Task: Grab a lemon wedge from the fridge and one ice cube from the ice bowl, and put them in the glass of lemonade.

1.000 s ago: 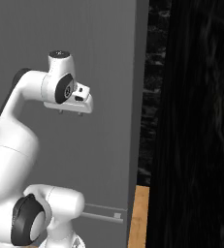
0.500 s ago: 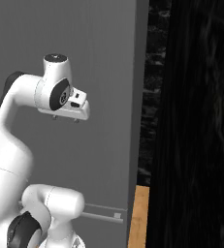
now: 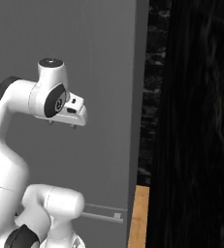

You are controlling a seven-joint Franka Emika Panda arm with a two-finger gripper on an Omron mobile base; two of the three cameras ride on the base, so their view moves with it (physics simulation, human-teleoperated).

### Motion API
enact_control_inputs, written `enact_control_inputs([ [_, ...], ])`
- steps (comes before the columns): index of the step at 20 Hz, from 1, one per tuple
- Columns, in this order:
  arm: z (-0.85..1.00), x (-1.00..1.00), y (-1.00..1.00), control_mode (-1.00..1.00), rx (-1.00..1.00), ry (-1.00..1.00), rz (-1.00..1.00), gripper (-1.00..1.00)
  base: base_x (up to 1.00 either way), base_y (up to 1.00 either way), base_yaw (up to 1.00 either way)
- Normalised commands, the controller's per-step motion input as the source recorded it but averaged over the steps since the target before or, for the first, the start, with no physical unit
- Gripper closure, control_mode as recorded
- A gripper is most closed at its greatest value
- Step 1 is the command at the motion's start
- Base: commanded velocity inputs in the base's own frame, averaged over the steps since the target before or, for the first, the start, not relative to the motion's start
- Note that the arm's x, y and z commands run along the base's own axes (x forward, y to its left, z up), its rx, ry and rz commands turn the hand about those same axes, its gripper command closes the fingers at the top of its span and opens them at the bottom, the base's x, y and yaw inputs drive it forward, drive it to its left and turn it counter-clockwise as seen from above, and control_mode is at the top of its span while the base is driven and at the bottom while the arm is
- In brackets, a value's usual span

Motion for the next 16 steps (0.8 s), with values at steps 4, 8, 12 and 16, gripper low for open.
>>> enact_control_inputs([
  [4,-0.35,-0.11,-0.01,-1.0,0.0,0.0,0.0,-1.0,0.0,0.0,0.0],
  [8,-0.4,0.0,-0.01,-1.0,0.0,0.0,0.0,-1.0,0.0,0.0,0.0],
  [12,-0.11,-0.08,0.0,-1.0,0.0,0.0,0.0,-1.0,0.0,0.0,0.0],
  [16,-0.01,-0.12,0.0,-1.0,0.0,0.0,0.0,-1.0,0.0,0.0,0.0],
])
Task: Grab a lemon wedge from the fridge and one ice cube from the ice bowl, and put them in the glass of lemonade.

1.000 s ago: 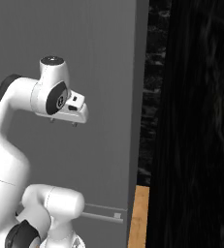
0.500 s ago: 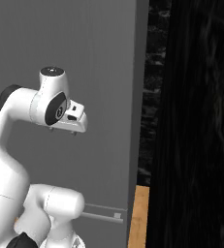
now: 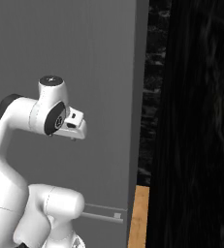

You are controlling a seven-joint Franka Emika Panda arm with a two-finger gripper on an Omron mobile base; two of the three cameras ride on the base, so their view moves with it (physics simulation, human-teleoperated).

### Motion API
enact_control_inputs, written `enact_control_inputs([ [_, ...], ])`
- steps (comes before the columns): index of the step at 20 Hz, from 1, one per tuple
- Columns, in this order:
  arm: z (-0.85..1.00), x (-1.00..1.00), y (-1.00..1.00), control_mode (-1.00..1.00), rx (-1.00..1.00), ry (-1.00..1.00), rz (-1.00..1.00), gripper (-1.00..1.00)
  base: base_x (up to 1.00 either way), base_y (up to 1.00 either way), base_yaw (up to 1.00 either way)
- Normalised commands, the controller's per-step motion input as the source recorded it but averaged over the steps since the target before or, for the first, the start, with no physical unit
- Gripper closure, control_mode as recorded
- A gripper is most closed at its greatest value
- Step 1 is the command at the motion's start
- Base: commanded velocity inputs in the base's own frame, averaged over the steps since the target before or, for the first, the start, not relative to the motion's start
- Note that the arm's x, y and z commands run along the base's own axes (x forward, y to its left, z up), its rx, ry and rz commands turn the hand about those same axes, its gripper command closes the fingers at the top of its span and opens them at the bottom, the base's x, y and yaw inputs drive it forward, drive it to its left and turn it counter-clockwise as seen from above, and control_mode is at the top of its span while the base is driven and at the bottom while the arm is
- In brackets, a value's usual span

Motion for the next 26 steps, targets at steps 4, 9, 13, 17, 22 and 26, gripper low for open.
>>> enact_control_inputs([
  [4,0.0,-0.04,0.0,-1.0,0.0,0.0,0.0,-1.0,0.0,0.0,0.0],
  [9,0.0,-0.01,0.0,1.0,0.0,0.0,0.0,-1.0,-0.05,0.0,0.0],
  [13,0.0,0.0,0.0,1.0,0.0,0.0,0.0,-1.0,-0.31,0.69,0.0],
  [17,0.0,0.0,0.0,1.0,0.0,0.0,0.0,-1.0,0.0,0.79,0.0],
  [22,0.0,0.0,0.0,1.0,0.0,0.0,0.0,-1.0,-0.02,0.71,0.0],
  [26,0.0,0.0,0.0,1.0,0.0,0.0,0.0,-1.0,-0.12,0.57,0.0],
])
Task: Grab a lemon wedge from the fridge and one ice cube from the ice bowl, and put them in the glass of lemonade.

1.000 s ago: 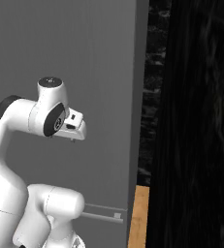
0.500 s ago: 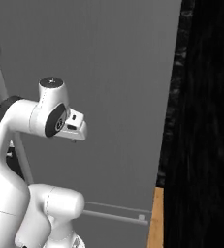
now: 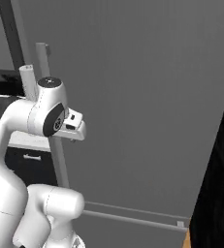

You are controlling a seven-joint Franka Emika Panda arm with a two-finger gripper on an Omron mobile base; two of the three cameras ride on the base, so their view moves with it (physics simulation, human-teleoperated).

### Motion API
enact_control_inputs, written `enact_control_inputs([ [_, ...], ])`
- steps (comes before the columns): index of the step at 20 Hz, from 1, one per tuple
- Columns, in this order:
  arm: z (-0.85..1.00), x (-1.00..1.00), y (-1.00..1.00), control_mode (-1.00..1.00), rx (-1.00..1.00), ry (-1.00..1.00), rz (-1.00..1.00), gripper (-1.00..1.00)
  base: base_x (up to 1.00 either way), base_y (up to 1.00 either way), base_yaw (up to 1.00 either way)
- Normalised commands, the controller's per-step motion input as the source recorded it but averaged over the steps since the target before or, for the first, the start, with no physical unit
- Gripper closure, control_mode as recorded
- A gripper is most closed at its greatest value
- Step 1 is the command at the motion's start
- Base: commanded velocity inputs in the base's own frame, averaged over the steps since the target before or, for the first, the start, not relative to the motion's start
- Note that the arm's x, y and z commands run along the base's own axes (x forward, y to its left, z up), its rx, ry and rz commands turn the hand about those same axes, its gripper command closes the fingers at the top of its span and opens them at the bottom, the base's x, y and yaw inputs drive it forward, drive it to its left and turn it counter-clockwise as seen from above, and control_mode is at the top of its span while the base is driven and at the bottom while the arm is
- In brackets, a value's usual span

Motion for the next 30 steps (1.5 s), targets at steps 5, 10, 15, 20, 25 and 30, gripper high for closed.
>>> enact_control_inputs([
  [5,0.0,0.0,0.0,1.0,0.0,0.0,0.0,-1.0,-0.04,0.7,0.0],
  [10,0.0,0.0,0.0,1.0,0.0,0.0,0.0,-1.0,0.01,0.86,0.0],
  [15,0.0,0.0,0.0,1.0,0.0,0.0,0.0,-1.0,0.43,0.99,0.0],
  [20,0.0,0.0,0.0,1.0,0.0,0.0,0.0,-1.0,0.55,0.49,-0.05],
  [25,0.0,0.0,0.0,1.0,0.0,0.0,0.0,-1.0,0.18,0.23,-0.17],
  [30,0.0,0.0,0.0,1.0,0.0,0.0,0.0,-1.0,0.48,0.32,-0.16],
])
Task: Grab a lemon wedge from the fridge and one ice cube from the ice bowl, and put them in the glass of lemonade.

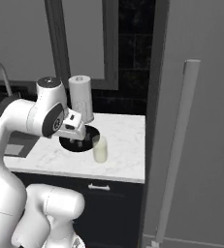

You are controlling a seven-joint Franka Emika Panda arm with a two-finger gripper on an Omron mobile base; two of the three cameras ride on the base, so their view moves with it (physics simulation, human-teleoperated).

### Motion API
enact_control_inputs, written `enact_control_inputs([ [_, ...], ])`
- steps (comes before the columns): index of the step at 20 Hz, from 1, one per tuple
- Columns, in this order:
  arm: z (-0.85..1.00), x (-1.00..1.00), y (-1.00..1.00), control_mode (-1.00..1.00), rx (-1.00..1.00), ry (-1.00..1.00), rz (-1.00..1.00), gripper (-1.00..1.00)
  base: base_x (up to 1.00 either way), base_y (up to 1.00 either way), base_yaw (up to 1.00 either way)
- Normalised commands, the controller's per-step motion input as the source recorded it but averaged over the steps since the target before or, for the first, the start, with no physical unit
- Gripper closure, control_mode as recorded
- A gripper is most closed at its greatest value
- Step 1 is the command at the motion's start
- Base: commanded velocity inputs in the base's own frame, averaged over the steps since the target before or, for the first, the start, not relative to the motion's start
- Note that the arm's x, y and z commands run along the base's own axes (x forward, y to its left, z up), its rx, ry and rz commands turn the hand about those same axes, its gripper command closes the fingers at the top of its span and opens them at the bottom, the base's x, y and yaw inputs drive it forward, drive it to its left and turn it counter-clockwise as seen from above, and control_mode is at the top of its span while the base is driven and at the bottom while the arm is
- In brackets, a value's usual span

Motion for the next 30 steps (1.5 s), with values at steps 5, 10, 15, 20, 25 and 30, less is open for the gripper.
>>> enact_control_inputs([
  [5,0.0,0.0,0.0,1.0,0.0,0.0,0.0,-1.0,0.74,0.36,-0.1],
  [10,0.0,0.0,0.0,1.0,0.0,0.0,0.0,-1.0,0.49,0.2,-0.08],
  [15,0.0,0.11,0.04,-1.0,0.0,0.09,-0.01,-1.0,0.37,0.11,-0.04],
  [20,-0.01,0.65,0.22,-1.0,-0.01,0.38,-0.03,-1.0,0.0,0.0,0.0],
  [25,-0.25,0.34,0.21,-1.0,-0.06,0.07,0.0,-1.0,0.0,0.0,0.0],
  [30,-0.31,0.12,0.04,-1.0,-0.01,-0.02,0.0,-1.0,0.0,0.0,0.0],
])
